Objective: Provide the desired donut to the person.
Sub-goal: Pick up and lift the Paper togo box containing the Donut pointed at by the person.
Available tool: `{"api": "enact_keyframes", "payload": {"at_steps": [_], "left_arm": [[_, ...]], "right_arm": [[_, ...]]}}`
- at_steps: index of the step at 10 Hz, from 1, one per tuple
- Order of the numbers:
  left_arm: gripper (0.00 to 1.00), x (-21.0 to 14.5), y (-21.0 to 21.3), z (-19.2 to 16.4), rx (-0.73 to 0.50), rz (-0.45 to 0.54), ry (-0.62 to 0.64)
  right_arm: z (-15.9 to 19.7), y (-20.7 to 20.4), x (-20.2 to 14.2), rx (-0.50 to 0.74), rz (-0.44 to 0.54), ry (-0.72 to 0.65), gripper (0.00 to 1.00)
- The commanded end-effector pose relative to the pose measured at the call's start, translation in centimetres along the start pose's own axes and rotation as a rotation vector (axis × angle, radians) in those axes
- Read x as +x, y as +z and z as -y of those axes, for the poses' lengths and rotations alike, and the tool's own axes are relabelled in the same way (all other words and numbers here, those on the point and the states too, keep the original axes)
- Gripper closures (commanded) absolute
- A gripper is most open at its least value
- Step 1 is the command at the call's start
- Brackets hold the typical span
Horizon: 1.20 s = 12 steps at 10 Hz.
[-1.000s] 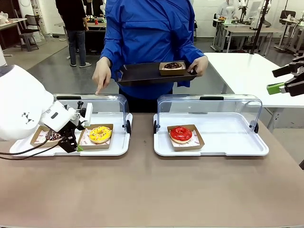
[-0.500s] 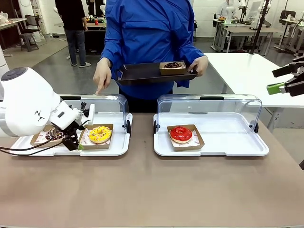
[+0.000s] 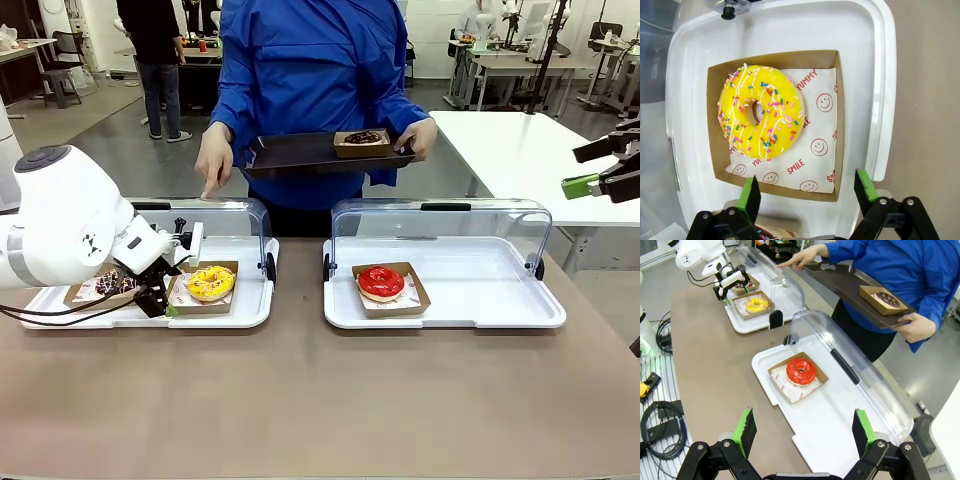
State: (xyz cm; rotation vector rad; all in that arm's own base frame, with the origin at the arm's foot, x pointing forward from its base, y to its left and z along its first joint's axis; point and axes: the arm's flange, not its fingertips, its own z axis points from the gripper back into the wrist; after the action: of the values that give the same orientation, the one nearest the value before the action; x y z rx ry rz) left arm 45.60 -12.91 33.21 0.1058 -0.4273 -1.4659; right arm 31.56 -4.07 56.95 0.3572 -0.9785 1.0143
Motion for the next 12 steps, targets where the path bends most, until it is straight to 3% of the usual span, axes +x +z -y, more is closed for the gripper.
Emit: {"api": "enact_keyframes", "payload": {"at_steps": [1, 2, 3, 5, 6, 7, 12], "left_arm": [[0.59, 0.47, 0.05, -0.41, -0.018, -0.029, 0.014], [0.86, 0.42, -0.49, -0.36, -0.019, -0.042, 0.008], [1.00, 0.36, -0.53, -0.39, -0.012, -0.037, 0.006], [1.00, 0.33, -0.70, -0.53, -0.027, -0.059, 0.012], [0.94, 0.35, -0.76, -0.63, -0.045, -0.067, 0.012], [1.00, 0.36, -0.74, -0.63, -0.053, -0.059, 0.017], [1.00, 0.24, -0.53, -0.66, -0.060, -0.046, 0.012]], "right_arm": [[0.01, -0.04, -0.02, 0.007, 0.013, 0.000, 0.00], [0.01, -0.04, -0.02, 0.007, 0.013, 0.000, 0.00], [0.01, -0.04, -0.02, 0.007, 0.013, 0.000, 0.00], [0.01, -0.04, -0.02, 0.007, 0.013, 0.000, 0.00], [0.01, -0.04, -0.02, 0.007, 0.013, 0.000, 0.00], [0.01, -0.04, -0.02, 0.007, 0.013, 0.000, 0.00], [0.01, -0.04, -0.02, 0.007, 0.013, 0.000, 0.00]]}}
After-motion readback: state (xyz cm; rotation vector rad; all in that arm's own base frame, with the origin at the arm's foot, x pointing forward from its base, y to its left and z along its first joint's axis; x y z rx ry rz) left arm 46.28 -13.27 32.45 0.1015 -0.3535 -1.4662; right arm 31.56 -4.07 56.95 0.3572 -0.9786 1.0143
